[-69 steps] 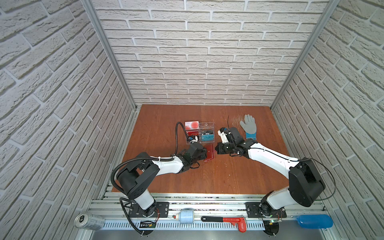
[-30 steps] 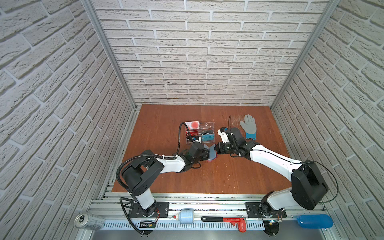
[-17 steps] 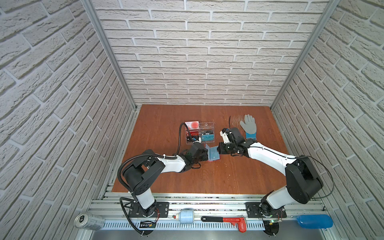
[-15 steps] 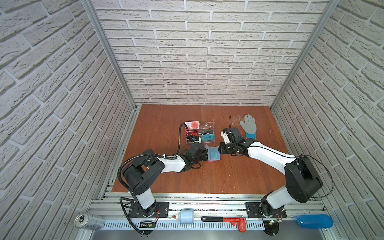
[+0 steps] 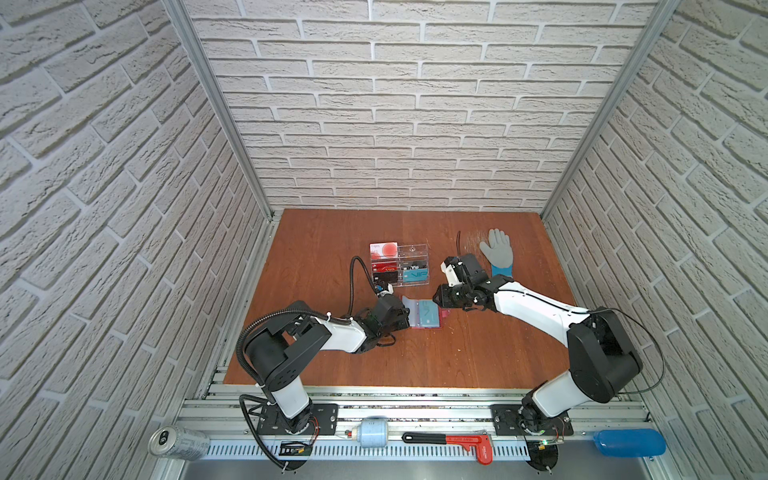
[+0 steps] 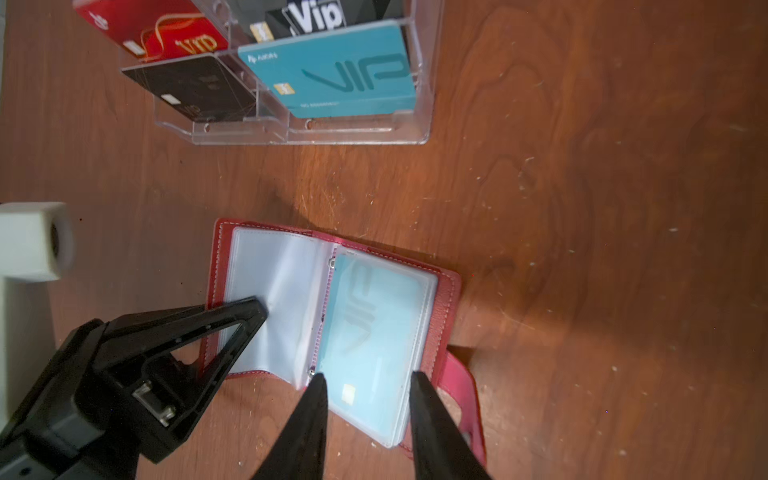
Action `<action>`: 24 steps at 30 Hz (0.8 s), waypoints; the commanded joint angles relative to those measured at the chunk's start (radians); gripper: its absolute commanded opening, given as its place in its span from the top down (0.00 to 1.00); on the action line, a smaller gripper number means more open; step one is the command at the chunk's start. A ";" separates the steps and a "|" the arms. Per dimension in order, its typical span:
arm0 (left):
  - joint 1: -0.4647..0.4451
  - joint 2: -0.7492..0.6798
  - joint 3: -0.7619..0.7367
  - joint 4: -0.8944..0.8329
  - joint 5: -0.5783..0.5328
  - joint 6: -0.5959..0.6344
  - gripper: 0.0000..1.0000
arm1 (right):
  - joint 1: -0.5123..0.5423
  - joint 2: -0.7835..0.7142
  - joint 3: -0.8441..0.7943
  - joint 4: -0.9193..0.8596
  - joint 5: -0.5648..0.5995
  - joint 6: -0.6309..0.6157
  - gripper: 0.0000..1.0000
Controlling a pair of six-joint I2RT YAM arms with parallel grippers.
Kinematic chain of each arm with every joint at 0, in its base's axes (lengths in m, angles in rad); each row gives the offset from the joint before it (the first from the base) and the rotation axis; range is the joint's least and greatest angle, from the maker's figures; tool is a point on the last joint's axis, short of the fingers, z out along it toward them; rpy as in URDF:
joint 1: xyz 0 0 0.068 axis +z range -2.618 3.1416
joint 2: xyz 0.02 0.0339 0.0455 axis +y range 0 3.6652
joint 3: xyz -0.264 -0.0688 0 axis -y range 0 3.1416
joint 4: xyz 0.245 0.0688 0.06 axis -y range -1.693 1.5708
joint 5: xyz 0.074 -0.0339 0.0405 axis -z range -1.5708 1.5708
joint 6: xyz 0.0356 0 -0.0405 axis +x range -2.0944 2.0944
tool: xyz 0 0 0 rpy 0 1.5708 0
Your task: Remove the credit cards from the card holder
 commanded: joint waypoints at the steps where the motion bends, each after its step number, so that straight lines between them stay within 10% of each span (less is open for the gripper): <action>1: -0.009 -0.002 -0.033 0.053 -0.045 -0.037 1.00 | 0.004 0.053 0.030 0.026 -0.067 0.003 0.70; 24: -0.021 -0.003 -0.056 0.088 -0.073 -0.051 1.00 | 0.002 0.184 0.100 -0.062 -0.024 -0.028 0.63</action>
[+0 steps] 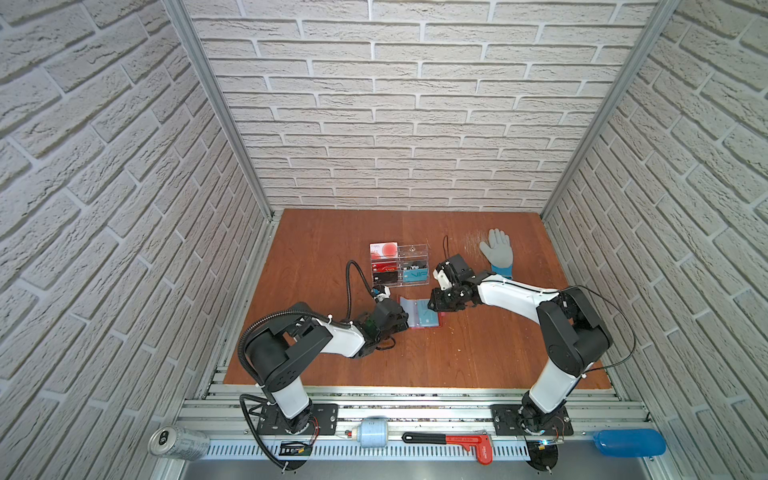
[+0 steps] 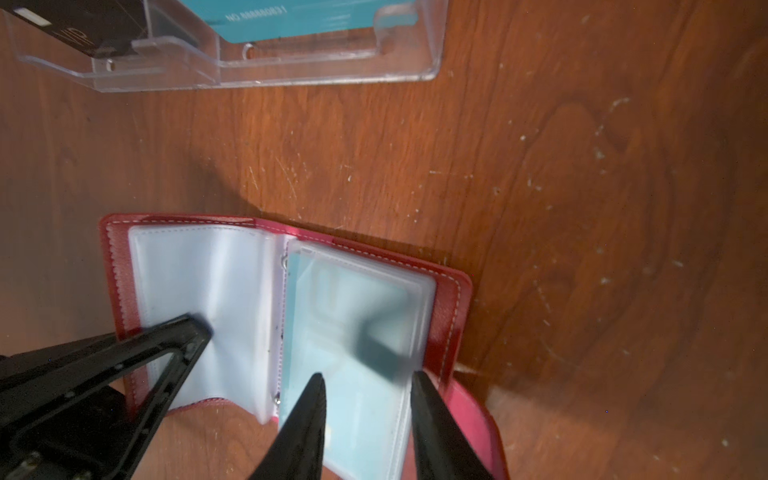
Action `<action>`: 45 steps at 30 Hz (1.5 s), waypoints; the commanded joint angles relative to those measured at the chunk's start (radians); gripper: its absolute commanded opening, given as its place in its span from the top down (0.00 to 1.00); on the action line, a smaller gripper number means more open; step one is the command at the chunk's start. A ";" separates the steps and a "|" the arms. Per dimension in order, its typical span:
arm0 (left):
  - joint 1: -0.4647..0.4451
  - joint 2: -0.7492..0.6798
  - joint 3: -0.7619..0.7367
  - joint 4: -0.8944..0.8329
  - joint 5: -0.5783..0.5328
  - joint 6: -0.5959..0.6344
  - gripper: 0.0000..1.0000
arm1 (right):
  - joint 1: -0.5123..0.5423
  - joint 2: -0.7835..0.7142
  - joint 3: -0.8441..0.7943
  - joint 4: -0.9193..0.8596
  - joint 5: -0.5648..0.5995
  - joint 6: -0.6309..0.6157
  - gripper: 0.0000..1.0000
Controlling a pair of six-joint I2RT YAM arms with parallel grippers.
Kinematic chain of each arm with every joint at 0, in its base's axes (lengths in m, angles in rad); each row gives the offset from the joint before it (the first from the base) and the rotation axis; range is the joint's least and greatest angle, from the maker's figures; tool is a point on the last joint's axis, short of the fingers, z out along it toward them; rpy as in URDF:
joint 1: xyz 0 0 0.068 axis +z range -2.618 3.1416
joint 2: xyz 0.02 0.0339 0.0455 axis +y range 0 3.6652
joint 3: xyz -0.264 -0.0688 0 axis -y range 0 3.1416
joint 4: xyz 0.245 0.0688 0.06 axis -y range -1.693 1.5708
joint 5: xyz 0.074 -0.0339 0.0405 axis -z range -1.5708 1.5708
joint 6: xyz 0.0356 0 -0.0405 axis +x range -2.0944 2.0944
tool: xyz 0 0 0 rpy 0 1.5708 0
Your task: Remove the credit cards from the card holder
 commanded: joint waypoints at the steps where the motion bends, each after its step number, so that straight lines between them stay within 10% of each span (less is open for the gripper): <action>1: -0.007 -0.002 -0.018 0.022 -0.031 -0.002 1.00 | 0.001 0.014 0.024 -0.009 0.004 -0.013 0.63; 45: -0.009 0.009 -0.009 0.031 -0.039 -0.009 1.00 | 0.054 -0.013 0.046 -0.043 0.079 -0.035 0.69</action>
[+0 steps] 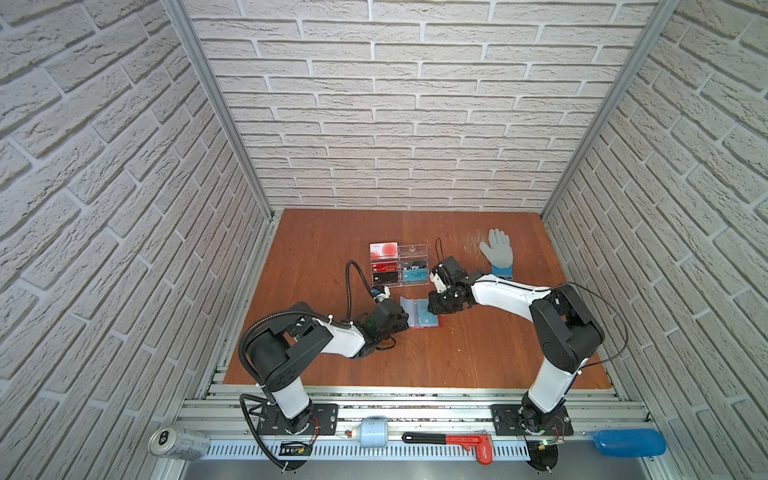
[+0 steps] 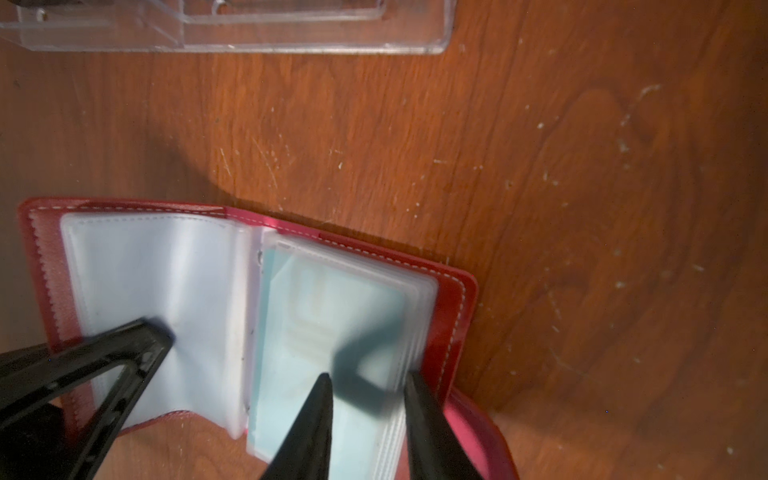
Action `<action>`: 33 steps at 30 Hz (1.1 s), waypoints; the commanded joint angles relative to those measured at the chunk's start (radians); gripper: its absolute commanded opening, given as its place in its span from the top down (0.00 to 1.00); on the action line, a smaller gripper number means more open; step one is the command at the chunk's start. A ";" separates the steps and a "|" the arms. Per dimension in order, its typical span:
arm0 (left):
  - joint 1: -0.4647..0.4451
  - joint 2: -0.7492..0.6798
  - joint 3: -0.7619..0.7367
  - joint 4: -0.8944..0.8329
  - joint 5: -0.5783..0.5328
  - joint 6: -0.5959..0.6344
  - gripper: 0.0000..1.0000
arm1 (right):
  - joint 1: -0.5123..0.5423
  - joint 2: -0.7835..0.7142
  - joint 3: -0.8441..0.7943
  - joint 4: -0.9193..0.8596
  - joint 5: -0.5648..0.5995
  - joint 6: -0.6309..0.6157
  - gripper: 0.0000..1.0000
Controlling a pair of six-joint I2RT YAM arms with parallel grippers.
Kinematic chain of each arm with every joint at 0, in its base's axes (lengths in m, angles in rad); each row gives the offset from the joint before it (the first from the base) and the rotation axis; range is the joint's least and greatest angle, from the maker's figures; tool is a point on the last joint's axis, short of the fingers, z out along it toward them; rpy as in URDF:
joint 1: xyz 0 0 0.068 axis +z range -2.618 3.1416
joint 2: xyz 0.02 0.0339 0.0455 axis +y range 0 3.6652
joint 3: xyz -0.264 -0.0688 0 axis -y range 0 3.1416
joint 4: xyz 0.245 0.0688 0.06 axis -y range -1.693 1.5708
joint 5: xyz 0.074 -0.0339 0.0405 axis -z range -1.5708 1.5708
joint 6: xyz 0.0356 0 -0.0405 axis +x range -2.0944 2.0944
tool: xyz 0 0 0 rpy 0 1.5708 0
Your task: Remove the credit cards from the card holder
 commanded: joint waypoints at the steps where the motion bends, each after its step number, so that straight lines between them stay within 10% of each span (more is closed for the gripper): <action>1: -0.004 0.007 -0.008 0.025 -0.030 -0.006 1.00 | 0.013 -0.048 0.019 -0.006 0.007 -0.013 0.69; 33: -0.009 0.007 -0.023 0.040 -0.037 -0.015 1.00 | 0.019 -0.092 -0.028 0.112 -0.130 0.012 0.68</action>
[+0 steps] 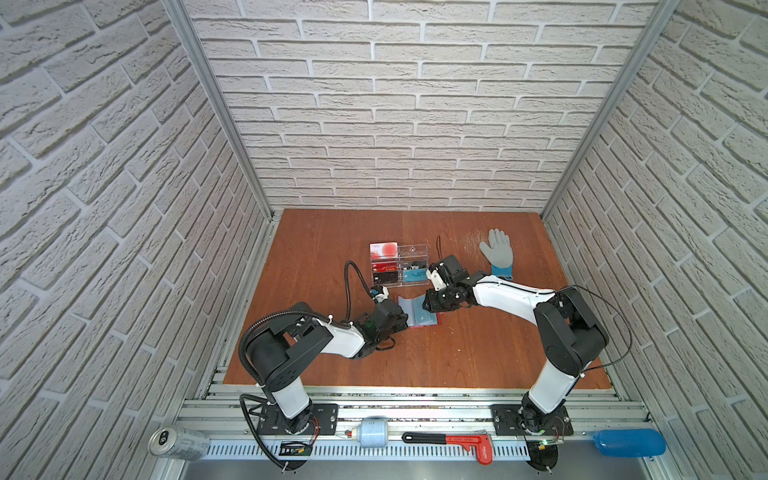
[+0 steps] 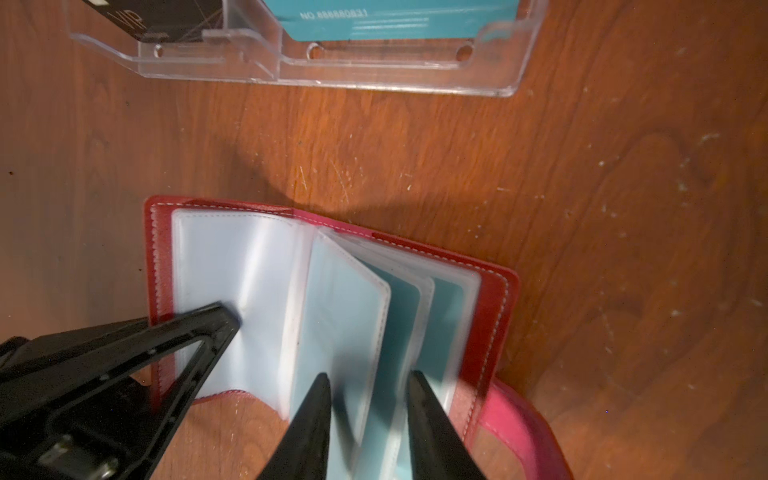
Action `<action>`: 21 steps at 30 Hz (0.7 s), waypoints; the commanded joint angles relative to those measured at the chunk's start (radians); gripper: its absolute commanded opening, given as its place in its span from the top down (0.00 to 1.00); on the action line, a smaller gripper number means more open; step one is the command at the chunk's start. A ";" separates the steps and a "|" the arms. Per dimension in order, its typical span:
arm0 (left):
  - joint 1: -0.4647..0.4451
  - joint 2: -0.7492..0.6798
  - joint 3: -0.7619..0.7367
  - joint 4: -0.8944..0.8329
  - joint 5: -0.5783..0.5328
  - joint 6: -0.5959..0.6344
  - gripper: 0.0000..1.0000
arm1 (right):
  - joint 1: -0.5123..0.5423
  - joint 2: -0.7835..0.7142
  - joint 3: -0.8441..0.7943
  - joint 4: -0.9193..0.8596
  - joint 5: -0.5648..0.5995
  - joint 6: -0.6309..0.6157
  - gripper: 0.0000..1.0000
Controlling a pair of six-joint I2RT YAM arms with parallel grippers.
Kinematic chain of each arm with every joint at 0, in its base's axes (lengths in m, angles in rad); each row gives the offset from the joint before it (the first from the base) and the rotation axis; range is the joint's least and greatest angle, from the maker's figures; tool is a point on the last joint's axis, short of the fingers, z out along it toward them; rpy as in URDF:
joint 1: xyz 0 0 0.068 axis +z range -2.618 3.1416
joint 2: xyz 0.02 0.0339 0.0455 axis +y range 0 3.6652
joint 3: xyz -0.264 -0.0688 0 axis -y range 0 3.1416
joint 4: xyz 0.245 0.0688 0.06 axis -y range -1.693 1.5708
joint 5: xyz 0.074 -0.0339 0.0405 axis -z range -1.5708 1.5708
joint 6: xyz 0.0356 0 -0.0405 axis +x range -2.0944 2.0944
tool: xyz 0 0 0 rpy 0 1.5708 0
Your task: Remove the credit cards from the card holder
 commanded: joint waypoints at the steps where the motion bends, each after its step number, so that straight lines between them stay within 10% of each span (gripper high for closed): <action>1: -0.008 0.006 -0.015 0.037 -0.016 -0.002 1.00 | 0.011 -0.057 -0.016 0.050 -0.059 0.010 0.68; 21: -0.009 -0.005 -0.021 0.037 -0.023 -0.002 1.00 | 0.011 -0.055 -0.048 0.151 -0.190 0.045 0.70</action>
